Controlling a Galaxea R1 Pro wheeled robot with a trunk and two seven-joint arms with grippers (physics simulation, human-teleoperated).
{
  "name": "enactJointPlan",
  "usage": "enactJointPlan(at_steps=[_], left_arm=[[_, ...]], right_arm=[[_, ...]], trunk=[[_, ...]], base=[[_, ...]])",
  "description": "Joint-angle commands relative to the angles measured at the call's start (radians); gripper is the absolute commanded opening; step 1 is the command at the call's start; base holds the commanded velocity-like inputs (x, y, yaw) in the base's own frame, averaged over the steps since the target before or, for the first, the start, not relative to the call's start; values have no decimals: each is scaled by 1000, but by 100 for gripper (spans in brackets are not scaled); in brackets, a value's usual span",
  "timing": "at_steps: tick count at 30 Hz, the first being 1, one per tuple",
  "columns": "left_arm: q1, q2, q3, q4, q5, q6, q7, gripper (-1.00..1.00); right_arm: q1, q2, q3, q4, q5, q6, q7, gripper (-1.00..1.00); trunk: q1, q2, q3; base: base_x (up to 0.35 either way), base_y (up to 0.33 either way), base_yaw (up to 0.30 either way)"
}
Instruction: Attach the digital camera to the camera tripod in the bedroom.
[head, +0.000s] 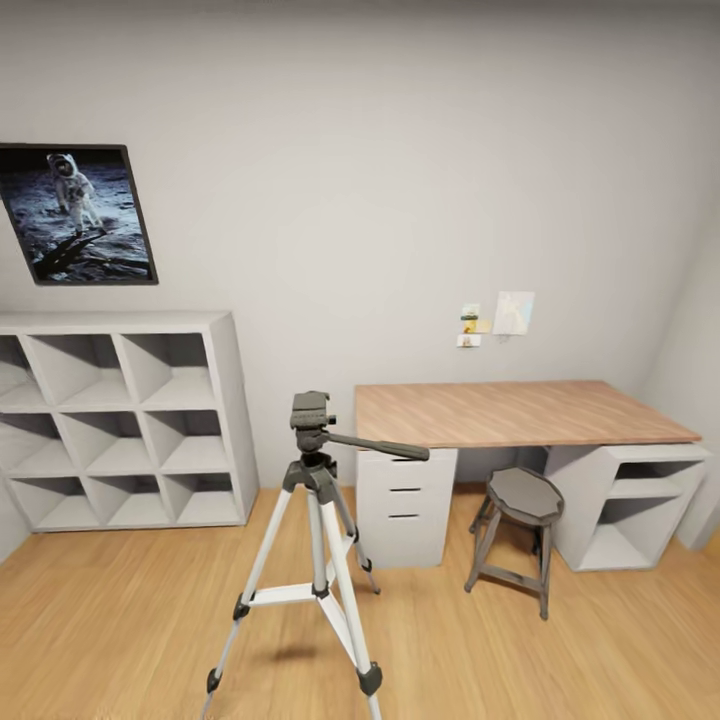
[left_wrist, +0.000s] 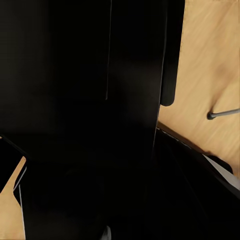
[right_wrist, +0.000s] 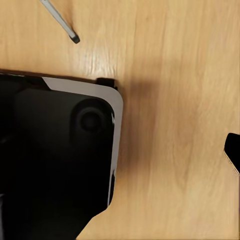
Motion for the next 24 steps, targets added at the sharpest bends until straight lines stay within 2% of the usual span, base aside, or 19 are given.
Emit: enactJointPlan(at_steps=[1,17,24], left_arm=[[0,0,-8,0,4,3,3,-100],[0,0,-8,0,4,3,4,-100],[0,0,-8,0,4,3,4,-100]], right_arm=[[-1,-2,-8,2,9,-5,2,100],[-1,-4,-9,2,9,-5,0,100],[-1,-6,-12,2,6,-5,-1,100]], trunk=[[0,-1,0],[0,-1,0],[0,-1,0]], base=[[-1,0,268],[0,0,270],[0,0,107]])
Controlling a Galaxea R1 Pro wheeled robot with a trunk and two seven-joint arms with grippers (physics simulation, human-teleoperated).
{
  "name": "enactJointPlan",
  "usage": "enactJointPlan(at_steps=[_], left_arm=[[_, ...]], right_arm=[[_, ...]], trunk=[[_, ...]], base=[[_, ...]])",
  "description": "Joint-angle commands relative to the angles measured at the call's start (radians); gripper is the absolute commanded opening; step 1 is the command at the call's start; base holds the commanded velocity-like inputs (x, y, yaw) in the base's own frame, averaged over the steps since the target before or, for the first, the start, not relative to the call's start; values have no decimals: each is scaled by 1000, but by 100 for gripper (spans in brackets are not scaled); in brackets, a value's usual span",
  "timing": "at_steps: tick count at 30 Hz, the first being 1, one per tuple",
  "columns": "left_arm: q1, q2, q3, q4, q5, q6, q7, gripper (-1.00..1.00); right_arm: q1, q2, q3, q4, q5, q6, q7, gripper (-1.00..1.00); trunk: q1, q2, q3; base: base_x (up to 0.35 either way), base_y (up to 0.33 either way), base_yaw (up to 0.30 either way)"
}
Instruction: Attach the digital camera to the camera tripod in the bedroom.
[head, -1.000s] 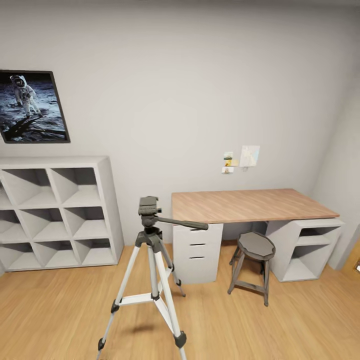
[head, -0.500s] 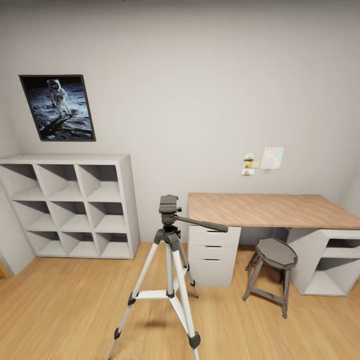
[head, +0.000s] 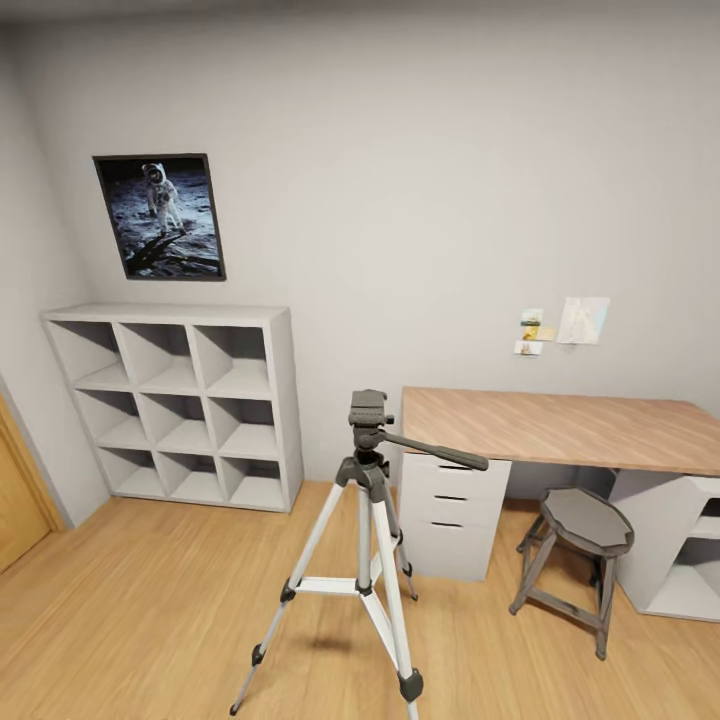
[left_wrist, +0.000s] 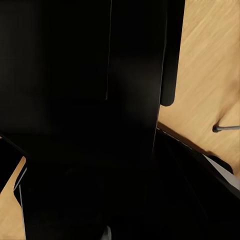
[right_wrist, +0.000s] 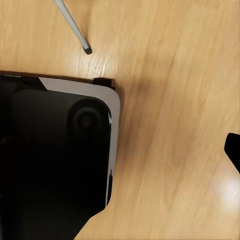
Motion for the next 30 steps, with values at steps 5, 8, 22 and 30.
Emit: enactJointPlan(at_steps=[5,8,22,30], left_arm=[[0,0,-8,0,5,3,3,-100],[0,0,-8,0,5,3,3,-100],[0,0,-8,0,5,3,3,-100],[0,0,-8,0,5,3,2,-100]], right_arm=[[-1,-3,-8,2,10,-5,2,100],[-1,-3,-8,2,10,-5,3,100],[-1,4,-10,2,47,-7,3,100],[-1,-2,-10,2,65,-11,7,100]], trunk=[[0,-1,0],[0,-1,0],[0,-1,-3],[0,-1,-14]], base=[[0,0,7],[0,0,2],[0,0,-9],[0,0,-67]])
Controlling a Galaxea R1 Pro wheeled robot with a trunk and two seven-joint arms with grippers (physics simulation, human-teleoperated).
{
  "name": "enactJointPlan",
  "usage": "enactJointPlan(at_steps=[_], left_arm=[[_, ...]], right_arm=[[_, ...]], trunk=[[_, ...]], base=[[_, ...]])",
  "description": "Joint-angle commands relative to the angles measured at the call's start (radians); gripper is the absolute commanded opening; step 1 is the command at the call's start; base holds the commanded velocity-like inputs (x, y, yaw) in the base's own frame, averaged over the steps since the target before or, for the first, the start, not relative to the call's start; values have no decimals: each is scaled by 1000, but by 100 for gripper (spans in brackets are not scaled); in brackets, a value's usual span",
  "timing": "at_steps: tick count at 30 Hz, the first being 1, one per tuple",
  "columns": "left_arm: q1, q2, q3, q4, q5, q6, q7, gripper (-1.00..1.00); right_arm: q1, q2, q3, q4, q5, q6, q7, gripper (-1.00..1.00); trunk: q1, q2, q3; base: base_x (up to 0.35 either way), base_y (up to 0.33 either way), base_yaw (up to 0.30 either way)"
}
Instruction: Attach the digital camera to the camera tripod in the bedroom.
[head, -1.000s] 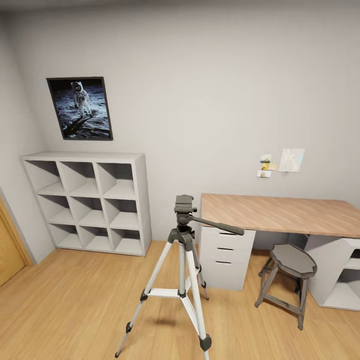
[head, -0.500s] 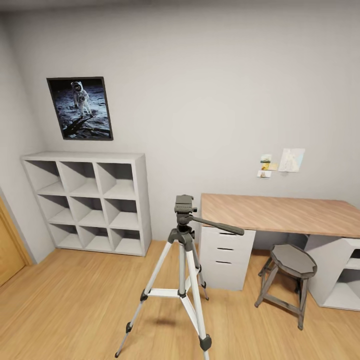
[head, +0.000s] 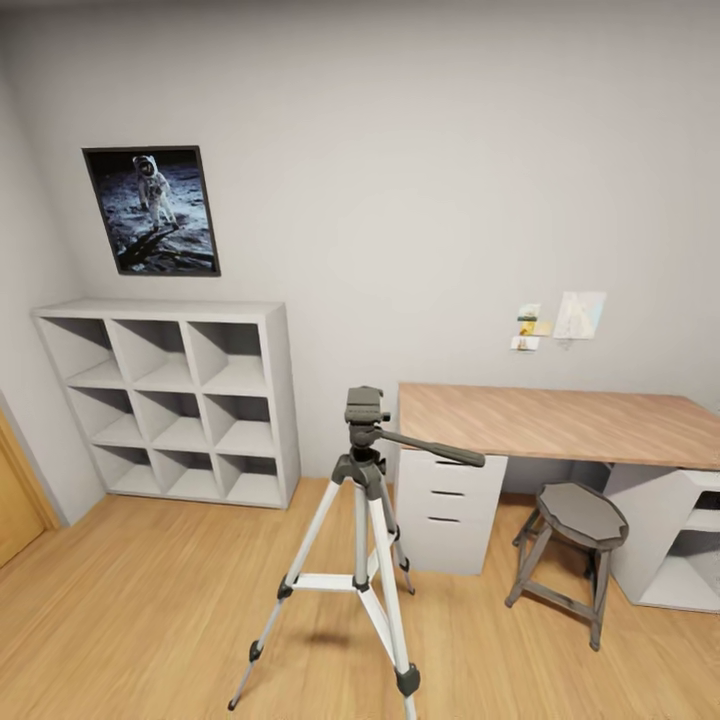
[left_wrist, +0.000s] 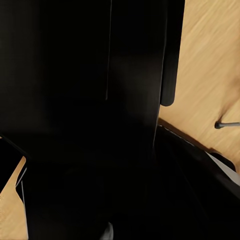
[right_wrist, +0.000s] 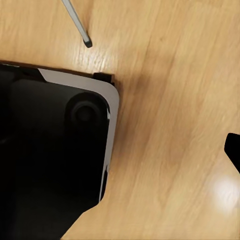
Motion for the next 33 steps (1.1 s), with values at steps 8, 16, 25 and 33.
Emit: enactJointPlan(at_steps=[8,16,25,33], left_arm=[[0,0,-8,0,5,3,3,-100],[0,0,-9,0,4,3,1,-100],[0,0,-8,0,4,3,1,-100],[0,0,-8,0,4,3,1,-100]], right_arm=[[-1,-1,-8,2,9,-8,2,100],[-1,-1,-10,2,9,-10,3,100],[-1,-2,-10,2,9,-11,0,100],[-1,-3,-10,2,11,-12,0,100]], trunk=[[0,-1,-13],[0,-1,-26],[0,-1,-40],[0,-1,-53]], base=[[0,0,-70],[0,0,-67],[0,0,-12],[0,0,-1]])
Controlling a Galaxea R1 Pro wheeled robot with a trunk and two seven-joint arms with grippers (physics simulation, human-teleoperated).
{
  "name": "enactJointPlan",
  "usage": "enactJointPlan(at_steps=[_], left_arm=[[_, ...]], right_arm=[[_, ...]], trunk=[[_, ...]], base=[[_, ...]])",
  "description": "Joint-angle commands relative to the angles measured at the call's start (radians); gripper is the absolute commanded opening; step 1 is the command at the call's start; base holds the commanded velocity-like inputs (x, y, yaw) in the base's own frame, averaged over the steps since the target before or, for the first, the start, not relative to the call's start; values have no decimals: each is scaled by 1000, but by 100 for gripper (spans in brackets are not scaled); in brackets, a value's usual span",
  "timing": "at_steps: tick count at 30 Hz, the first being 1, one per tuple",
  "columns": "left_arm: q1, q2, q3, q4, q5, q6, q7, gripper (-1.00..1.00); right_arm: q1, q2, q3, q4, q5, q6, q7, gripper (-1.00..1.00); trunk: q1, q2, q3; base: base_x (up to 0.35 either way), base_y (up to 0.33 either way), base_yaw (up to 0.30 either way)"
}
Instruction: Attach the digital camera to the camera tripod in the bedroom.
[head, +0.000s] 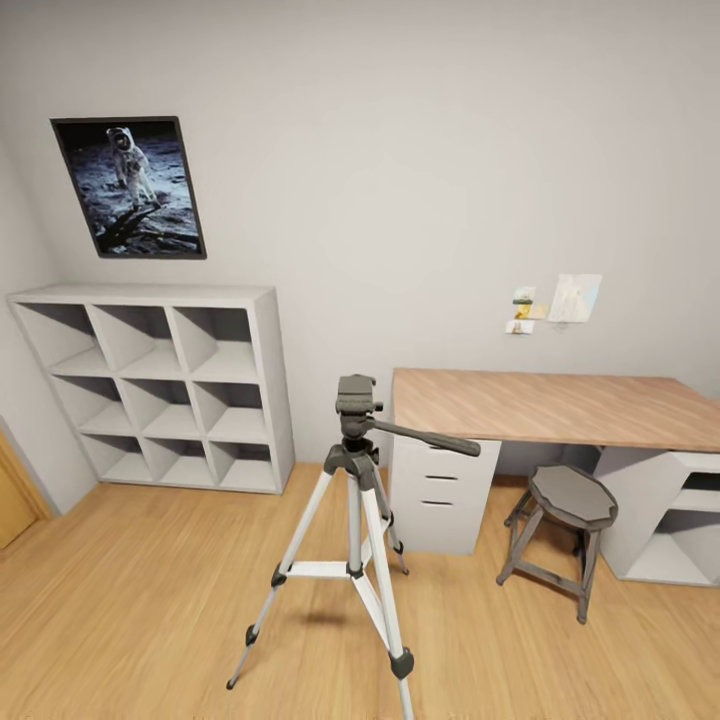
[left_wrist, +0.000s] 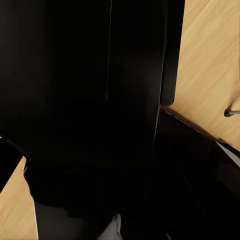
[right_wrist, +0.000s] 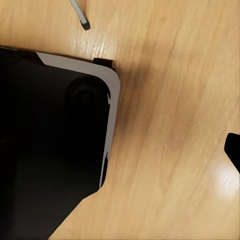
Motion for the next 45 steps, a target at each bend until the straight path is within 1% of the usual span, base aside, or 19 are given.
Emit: enactJointPlan(at_steps=[1,20,25,30,34,45], left_arm=[[-1,0,-8,0,4,3,3,-100],[-1,3,-8,0,4,4,-1,-100],[-1,14,-8,0,7,10,-18,-100],[-1,24,-8,0,11,15,-56,-100],[-1,28,-8,0,12,15,-69,-100],[-1,28,-8,0,13,14,-71,-100]], right_arm=[[-1,-1,-9,2,9,-5,3,100],[-1,-1,-9,2,11,-6,4,100],[-1,-1,-9,2,11,-5,4,100],[-1,-1,-9,2,11,-5,4,100],[-1,-2,-8,2,11,-5,4,100],[-1,-2,-7,2,11,-5,4,100]], trunk=[[1,-2,-4],[1,-2,-35],[1,-2,-43],[1,-2,-51],[1,-2,-58],[1,-2,-75]], base=[[0,0,0],[0,0,0],[0,0,0],[0,0,0],[0,0,0],[0,0,0]])
